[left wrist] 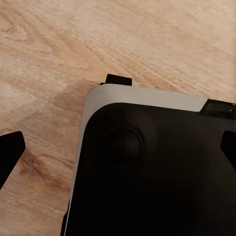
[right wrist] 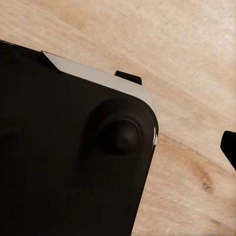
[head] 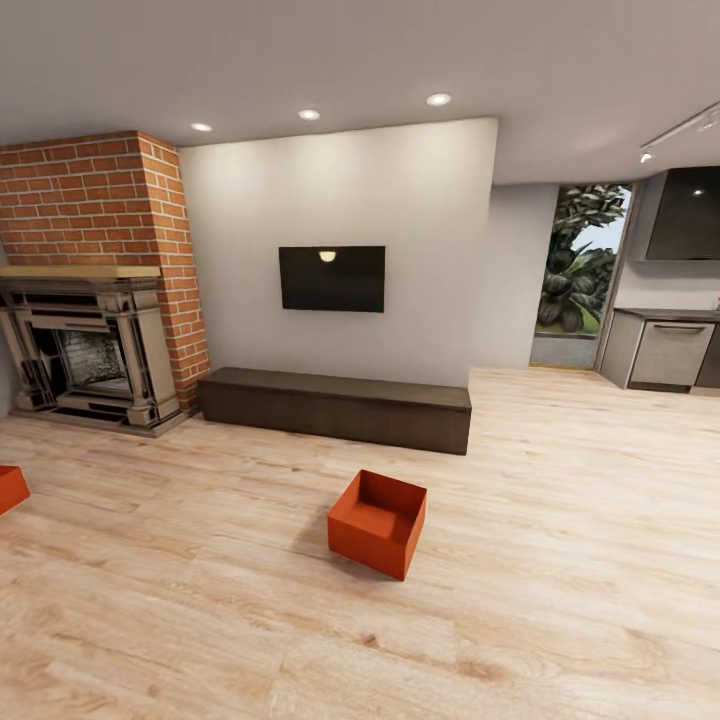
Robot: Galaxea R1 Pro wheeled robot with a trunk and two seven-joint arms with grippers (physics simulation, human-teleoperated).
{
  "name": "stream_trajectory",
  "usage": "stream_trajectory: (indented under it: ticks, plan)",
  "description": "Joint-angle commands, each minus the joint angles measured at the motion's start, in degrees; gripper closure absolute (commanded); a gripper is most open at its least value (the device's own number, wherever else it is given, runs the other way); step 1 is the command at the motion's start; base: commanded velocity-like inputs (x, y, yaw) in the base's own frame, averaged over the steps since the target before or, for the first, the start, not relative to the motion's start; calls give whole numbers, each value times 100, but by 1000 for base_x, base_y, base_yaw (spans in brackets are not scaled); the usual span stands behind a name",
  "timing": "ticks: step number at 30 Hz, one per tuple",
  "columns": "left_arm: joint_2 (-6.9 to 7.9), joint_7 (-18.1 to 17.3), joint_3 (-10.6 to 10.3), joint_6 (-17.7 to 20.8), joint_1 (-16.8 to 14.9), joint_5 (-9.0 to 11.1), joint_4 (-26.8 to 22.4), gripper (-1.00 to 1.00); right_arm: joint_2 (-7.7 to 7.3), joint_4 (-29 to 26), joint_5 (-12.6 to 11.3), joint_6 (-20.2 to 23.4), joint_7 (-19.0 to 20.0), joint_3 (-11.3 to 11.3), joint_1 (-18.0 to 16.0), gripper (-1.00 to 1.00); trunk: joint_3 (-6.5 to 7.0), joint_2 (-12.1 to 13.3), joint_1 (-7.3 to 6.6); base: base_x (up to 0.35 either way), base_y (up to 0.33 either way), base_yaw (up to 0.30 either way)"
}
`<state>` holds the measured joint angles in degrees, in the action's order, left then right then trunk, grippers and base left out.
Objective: Move the two storage containers from the living room to the garage. In the garage, place one container on the floor and stack the other container on top of it (either order is fine).
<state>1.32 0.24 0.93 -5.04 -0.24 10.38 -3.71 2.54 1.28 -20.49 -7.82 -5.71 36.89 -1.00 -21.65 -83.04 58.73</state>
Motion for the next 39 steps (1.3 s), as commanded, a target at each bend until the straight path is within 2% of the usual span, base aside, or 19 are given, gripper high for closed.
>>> stream_trajectory:
  ticks: [1,35,39]
  plan:
    - [0,2,5,-14,-2,26,2,-100,5,15,-49,-25,-9,48,-5,-100,-6,-3,0,0,0,0]
    - [-9,-1,4,-14,-2,26,2,-100,0,21,8,13,-1,55,-5,-100,-6,-3,0,0,0,0]
    - [-2,-6,4,-14,-2,28,2,-100,-7,21,2,13,-1,55,-5,-100,-6,-3,0,182,53,0]
